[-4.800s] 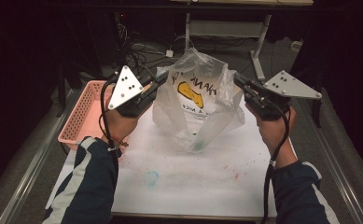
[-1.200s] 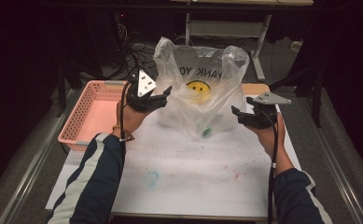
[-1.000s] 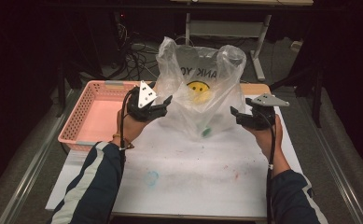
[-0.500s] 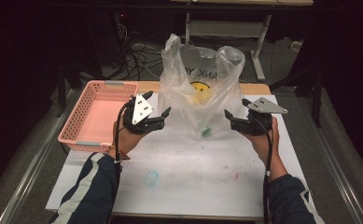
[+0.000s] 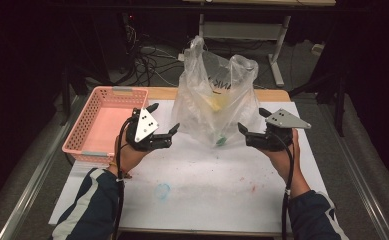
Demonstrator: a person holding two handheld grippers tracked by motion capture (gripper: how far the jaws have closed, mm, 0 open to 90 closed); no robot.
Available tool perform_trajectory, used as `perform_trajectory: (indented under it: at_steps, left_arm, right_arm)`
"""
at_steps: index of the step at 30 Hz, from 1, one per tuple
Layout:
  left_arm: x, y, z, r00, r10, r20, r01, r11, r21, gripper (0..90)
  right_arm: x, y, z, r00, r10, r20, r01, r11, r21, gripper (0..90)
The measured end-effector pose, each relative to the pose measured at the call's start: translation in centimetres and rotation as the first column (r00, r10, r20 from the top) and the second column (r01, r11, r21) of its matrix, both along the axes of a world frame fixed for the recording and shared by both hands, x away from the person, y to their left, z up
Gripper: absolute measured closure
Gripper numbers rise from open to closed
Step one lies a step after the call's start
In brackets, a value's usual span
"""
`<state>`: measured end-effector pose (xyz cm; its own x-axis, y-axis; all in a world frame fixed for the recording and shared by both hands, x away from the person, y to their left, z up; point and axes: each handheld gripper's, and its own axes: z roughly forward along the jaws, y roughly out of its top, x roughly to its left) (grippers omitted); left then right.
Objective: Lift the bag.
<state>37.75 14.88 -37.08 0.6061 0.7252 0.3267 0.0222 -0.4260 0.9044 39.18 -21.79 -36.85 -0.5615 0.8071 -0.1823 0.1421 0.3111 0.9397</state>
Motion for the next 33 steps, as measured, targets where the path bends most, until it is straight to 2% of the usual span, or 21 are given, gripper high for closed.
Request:
perform_trajectory:
  at_steps: [2, 19, 24, 33]
  left_arm:
    - [-0.3, 0.2, 0.0, 1.0000, 0.000, 0.002, 0.001, 1.0000, -0.006, 15.5]
    - [-3.5, 2.0, -0.1, 0.9988, -0.018, 0.046, 0.017, 0.9998, 0.010, 15.5]
    - [-4.3, 2.6, -0.3, 0.9980, -0.009, 0.063, 0.008, 0.9996, 0.027, 15.5]
    - [-5.4, 4.2, -1.2, 0.9980, 0.009, 0.062, -0.011, 0.9992, 0.039, 15.5]
  right_arm:
    - [-0.3, 0.1, 0.0, 1.0000, 0.001, 0.004, 0.000, 1.000, -0.015, 16.2]
    - [-3.0, -0.5, 0.5, 0.9991, 0.032, 0.026, -0.032, 0.999, -0.014, 16.4]
    - [-4.0, -0.6, 0.3, 0.9986, 0.042, 0.032, -0.041, 0.999, -0.030, 16.4]
    - [-5.4, -1.0, -0.5, 0.9977, 0.057, 0.037, -0.055, 0.997, -0.045, 16.4]
